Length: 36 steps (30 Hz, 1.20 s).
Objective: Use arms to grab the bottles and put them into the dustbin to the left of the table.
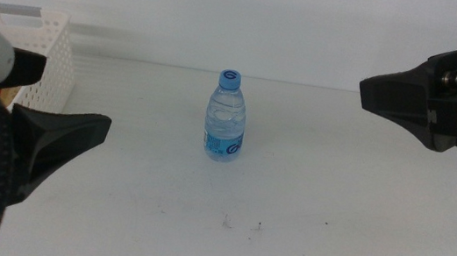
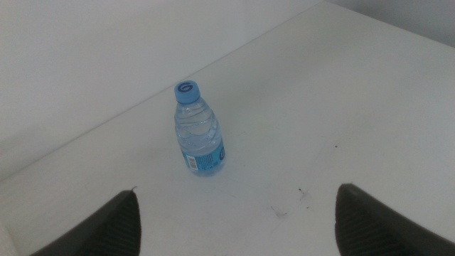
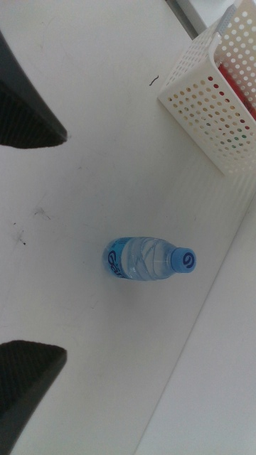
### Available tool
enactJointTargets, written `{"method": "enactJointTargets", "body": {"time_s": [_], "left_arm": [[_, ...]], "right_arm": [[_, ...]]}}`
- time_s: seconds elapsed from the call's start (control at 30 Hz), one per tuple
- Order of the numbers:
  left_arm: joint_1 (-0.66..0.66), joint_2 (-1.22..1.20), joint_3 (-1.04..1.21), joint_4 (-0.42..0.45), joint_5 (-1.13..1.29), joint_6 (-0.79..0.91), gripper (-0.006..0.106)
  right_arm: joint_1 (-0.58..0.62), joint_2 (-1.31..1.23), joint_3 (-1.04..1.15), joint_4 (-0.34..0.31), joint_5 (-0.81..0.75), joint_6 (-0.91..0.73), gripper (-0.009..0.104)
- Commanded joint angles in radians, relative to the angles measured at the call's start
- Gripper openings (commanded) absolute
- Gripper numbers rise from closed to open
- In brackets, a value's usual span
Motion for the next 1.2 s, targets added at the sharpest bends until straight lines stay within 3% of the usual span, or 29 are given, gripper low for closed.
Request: {"method": "enactJointTargets", "body": {"time_s": [0.0, 0.17, 0.27, 0.47, 0.67, 1.1, 1.17], "left_arm": [[-0.002, -0.007, -0.001, -0.001, -0.016, -0.002, 0.094], [-0.002, 0.031, 0.0, 0.096, -0.166, -0.077, 0.094], [-0.002, 0.097, 0.01, 0.11, -0.257, -0.132, 0.094], [-0.026, 0.242, 0.166, 0.0, -0.583, -0.136, 0.094], [-0.095, 0.347, 0.33, -0.002, -0.941, -0.136, 0.094], [-0.112, 0.419, 0.398, 0.0, -1.007, -0.13, 0.094], [-0.112, 0.419, 0.398, 0.056, -1.02, -0.13, 0.094]], "right_arm": [[-0.009, -0.005, -0.006, -0.007, -0.003, -0.008, 0.092], [-0.009, -0.005, -0.006, -0.007, -0.003, -0.008, 0.092], [-0.009, -0.005, -0.006, -0.007, -0.003, -0.008, 0.092], [-0.009, -0.005, -0.006, -0.007, -0.003, 0.013, 0.092], [-0.009, -0.005, -0.006, -0.007, -0.003, 0.015, 0.092], [-0.009, -0.005, -0.006, -0.007, -0.003, 0.015, 0.092], [-0.009, -0.005, -0.006, -0.007, -0.003, 0.015, 0.092]]}}
